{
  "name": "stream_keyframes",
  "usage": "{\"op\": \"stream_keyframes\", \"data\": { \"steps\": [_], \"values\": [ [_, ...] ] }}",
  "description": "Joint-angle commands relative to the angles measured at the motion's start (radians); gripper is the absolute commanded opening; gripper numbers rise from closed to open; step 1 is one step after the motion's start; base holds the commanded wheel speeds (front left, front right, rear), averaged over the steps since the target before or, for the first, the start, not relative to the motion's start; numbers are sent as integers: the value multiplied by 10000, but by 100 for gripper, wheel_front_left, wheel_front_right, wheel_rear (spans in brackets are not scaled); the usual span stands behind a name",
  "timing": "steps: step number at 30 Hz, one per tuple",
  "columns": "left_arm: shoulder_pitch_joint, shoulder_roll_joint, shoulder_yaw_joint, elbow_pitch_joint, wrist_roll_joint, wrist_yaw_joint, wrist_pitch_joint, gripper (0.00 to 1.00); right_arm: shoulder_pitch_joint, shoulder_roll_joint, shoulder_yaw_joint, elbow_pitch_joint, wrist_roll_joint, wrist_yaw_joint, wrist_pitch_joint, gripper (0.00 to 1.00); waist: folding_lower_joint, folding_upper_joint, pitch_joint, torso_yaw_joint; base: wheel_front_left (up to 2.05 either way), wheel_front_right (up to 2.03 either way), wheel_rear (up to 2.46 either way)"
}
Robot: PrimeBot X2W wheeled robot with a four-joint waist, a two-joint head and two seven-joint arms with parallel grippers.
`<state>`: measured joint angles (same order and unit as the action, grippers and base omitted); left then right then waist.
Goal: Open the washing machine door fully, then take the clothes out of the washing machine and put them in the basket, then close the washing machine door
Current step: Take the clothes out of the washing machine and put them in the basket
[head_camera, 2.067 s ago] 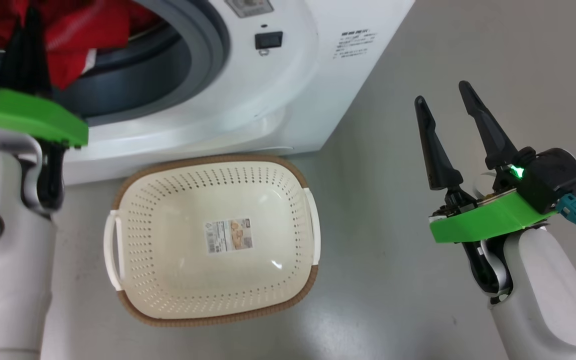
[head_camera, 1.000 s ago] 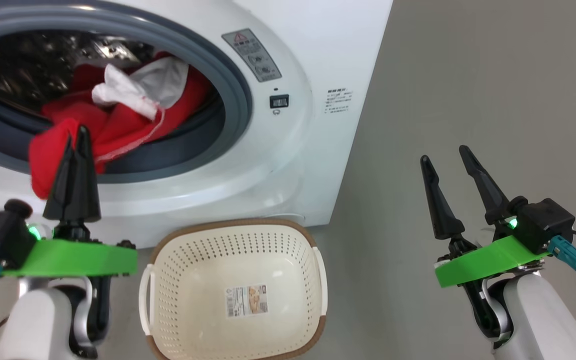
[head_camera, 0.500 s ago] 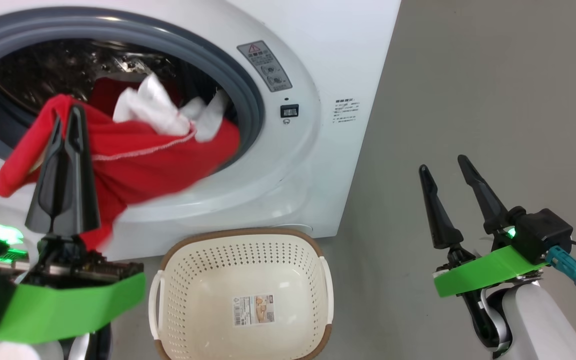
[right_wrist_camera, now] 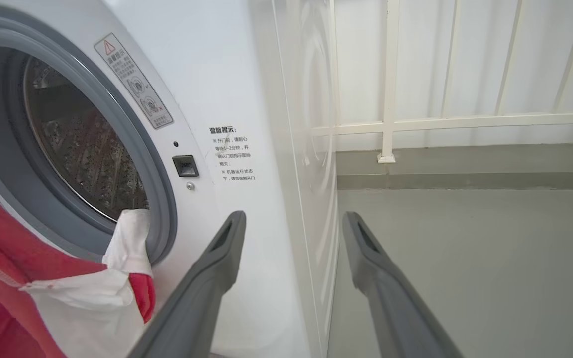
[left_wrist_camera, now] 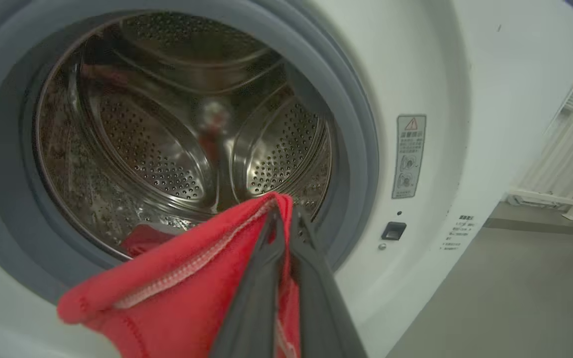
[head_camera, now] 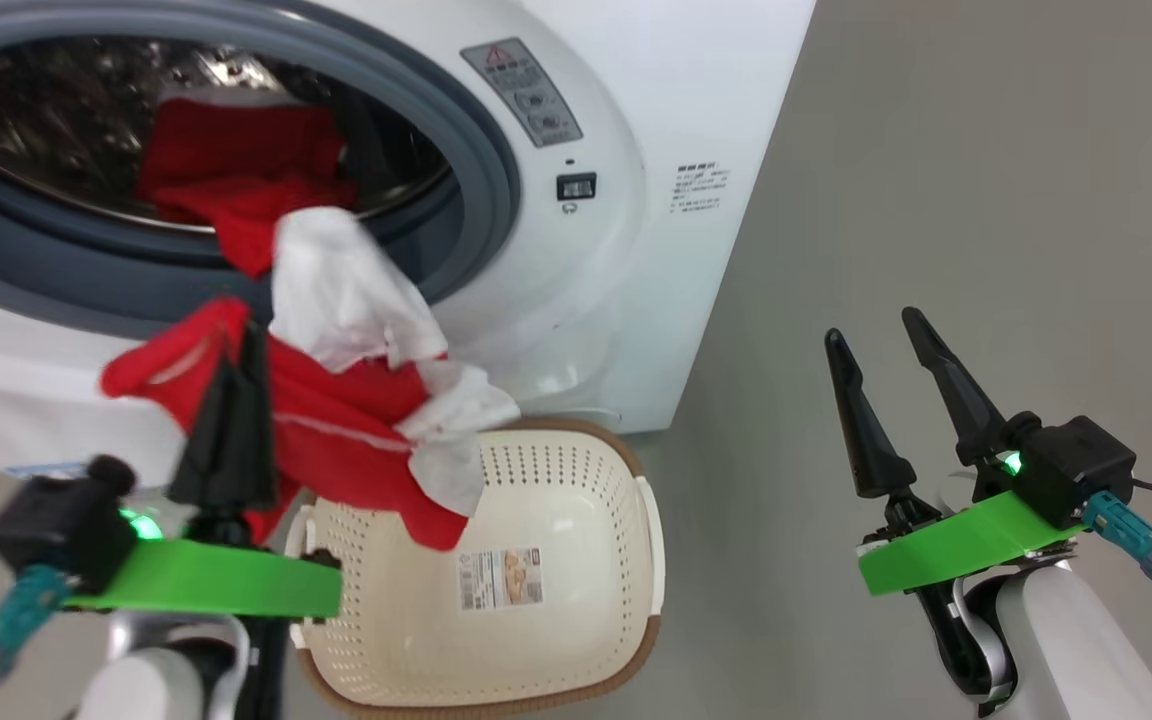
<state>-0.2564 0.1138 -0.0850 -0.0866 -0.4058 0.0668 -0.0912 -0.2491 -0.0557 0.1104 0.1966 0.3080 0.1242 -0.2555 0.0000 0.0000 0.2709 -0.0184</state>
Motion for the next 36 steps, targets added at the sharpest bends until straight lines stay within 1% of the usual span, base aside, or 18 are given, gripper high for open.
{"op": "stream_keyframes", "data": {
  "steps": [1, 5, 9, 15, 18, 20, 22, 25, 28, 33, 36],
  "values": [
    [-90, 100, 275, 65, -128, -118, -140, 0, -228, 54, 213, -273, 68, 65, -63, 100, 0, 0, 276, -49, 0, 0, 0],
    [-417, -62, 232, 1673, -511, -395, -429, 0, -400, 54, 190, -265, 32, 65, -63, 100, 0, 0, 686, -114, 0, 0, 0],
    [-1022, -212, 205, 3475, -1009, -806, -653, 0, -642, 54, 221, -209, 10, 65, -63, 100, 0, 0, 1121, -184, 0, 0, 0],
    [-2163, -289, 196, 6579, -1319, -1192, -951, 0, -1032, 54, 402, -169, 86, 65, -63, 100, 0, 0, 1681, -360, 0, 0, 0],
    [-2776, -348, 147, 8009, -1604, -1489, -935, 0, -1179, 54, 466, -163, 131, 65, -63, 100, 0, 0, 1930, -496, 0, 0, 0],
    [-3163, -412, 205, 8854, -2071, -1714, -773, 0, -1270, 54, 483, -179, 203, 65, -63, 100, 0, 0, 2096, -599, 0, 0, 0],
    [-3530, -410, 146, 9612, -2241, -1823, -693, 0, -1359, 54, 515, -193, 271, 65, -63, 100, 0, 0, 2257, -707, 0, 0, 0],
    [-3981, -396, 53, 10617, -2469, -1917, -598, 0, -1468, 54, 560, -182, 354, 65, -63, 100, 0, 0, 2463, -848, 0, 0, 0],
    [-4276, -423, -241, 11413, -2648, -1962, -359, 0, -1554, 54, 601, -117, 449, 65, -63, 100, 0, 0, 2631, -959, 0, 0, 0],
    [-4491, -330, -630, 12169, -2820, -1970, -76, 0, -1754, 54, 748, -54, 551, 65, -63, 100, 0, 0, 2865, -1125, 0, 0, 0],
    [-4638, -366, -840, 12531, -3101, -1972, 411, 0, -1886, 54, 797, -18, 609, 65, -63, 100, 0, 0, 3011, -1196, 0, 0, 0]
  ]
}}
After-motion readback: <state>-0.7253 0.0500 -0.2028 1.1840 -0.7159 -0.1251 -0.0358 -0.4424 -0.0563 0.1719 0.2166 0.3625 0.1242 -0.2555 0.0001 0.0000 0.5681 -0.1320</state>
